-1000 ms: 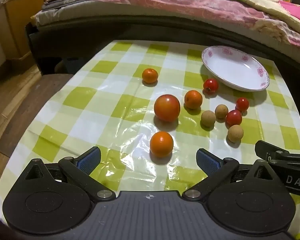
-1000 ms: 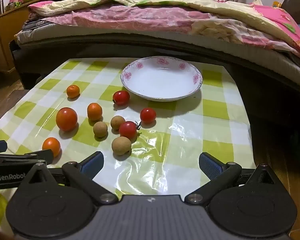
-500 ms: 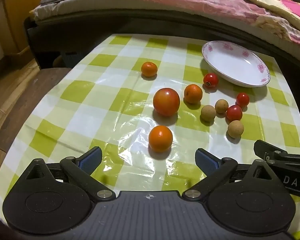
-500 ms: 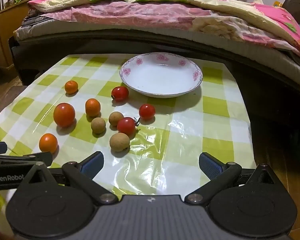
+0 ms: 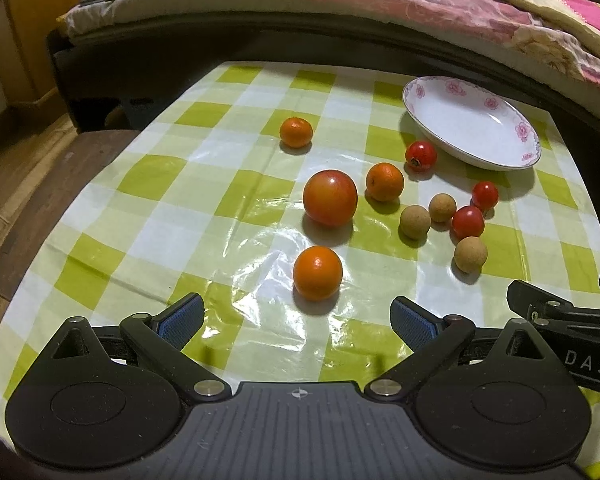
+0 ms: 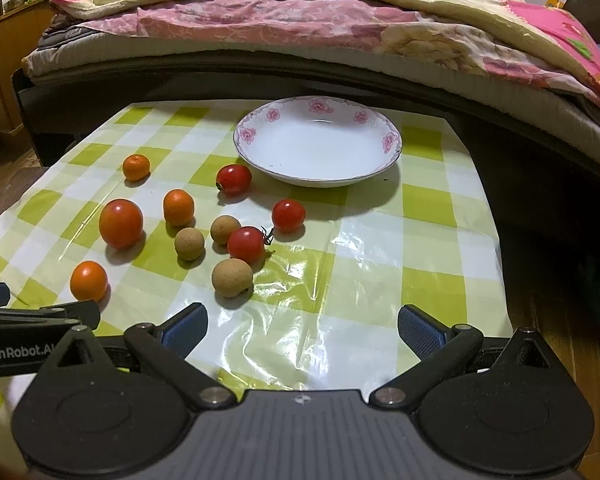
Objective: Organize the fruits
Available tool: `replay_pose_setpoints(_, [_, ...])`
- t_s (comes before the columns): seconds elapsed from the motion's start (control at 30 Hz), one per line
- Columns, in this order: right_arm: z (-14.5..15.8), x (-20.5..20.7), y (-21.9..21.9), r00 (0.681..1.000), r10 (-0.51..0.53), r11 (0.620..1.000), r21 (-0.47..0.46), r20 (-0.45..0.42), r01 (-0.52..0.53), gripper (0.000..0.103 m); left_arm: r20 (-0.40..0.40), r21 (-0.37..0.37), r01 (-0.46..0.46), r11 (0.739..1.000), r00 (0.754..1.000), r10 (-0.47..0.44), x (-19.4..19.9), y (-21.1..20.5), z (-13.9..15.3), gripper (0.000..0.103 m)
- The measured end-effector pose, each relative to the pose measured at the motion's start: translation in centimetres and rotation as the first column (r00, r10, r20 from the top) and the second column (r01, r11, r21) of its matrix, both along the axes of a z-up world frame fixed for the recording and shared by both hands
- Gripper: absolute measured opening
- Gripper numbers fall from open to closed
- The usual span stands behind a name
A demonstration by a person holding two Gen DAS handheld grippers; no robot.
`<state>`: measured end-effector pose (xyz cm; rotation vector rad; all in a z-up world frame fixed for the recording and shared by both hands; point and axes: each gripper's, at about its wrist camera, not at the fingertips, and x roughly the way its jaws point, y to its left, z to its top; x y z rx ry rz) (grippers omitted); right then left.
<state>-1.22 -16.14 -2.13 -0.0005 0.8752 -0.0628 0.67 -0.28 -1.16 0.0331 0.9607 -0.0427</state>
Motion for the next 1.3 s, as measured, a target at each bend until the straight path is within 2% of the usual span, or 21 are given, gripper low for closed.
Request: replay_pose_setpoints(1.3, [-0.59, 0.2, 0.21, 1.0, 0.015, 1.0, 0.017, -0.026, -0.014, 0.102, -0.013, -0.008, 0.03, 1.0, 0.999, -0.03, 0.03, 0.08, -0.62, 0.096])
